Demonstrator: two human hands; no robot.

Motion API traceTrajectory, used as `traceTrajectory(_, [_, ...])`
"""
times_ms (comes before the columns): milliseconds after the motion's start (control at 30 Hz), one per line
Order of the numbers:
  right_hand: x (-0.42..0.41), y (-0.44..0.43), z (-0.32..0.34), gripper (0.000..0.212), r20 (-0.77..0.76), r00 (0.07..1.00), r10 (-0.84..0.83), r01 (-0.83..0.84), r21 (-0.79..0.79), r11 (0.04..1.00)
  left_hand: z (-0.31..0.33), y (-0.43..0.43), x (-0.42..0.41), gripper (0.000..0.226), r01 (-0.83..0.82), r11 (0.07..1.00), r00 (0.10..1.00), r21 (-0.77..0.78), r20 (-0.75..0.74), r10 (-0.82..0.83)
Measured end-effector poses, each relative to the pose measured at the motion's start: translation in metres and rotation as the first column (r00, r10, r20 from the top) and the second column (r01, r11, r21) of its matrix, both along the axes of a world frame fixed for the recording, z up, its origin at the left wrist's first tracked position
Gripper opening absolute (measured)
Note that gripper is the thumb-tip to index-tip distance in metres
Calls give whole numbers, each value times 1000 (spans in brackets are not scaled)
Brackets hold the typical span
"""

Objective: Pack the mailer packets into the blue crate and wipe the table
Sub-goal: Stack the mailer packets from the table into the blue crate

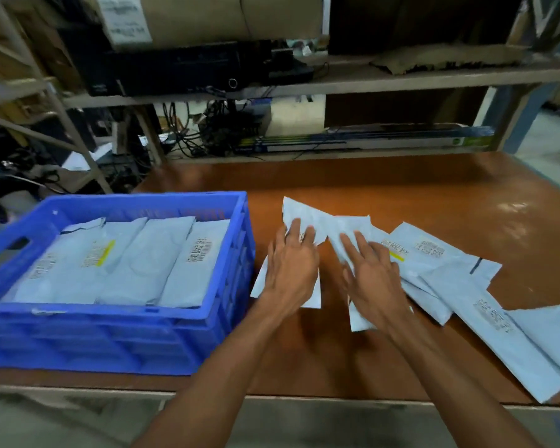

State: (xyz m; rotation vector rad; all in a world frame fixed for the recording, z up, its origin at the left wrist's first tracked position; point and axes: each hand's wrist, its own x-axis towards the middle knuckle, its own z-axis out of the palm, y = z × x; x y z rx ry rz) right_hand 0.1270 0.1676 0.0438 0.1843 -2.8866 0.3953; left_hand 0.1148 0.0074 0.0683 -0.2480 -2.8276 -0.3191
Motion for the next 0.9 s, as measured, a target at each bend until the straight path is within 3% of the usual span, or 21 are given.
traceTrajectory(133, [-14, -63, 78, 54, -226, 972, 71, -96, -104, 990, 84, -69, 1, 44, -50, 999, 984, 12, -173, 52])
traceTrajectory(267, [-12, -152, 124, 52, -321, 940, 115, -181, -185, 966, 122, -175, 5, 43, -118, 992, 972, 37, -201, 123])
traceTrajectory(433, [-12, -262, 122, 51, -266, 943, 198, -249, -173, 953, 94, -320, 3, 44, -239, 970, 962, -34, -142, 232])
traceTrajectory(633, [-9, -378, 92, 51, -94, 962, 256, -262, -66, 963, 39, -445, -10, 72, -315, 942, 943, -119, 77, 325])
traceTrajectory(767, [-14, -432, 88, 47, -47, 967, 250, -253, -68, 965, 39, -479, -8, 52, -355, 925, 918, -136, 138, 373])
traceTrajectory(833, [-20, -455, 87, 46, -42, 971, 234, -237, -78, 968, 37, -498, -11, 61, -300, 934, 919, -195, 204, 338])
traceTrajectory(900, [-28, -476, 82, 50, 37, 975, 217, -212, -112, 971, 34, -509, -15, 54, -220, 939, 925, -264, 249, 286])
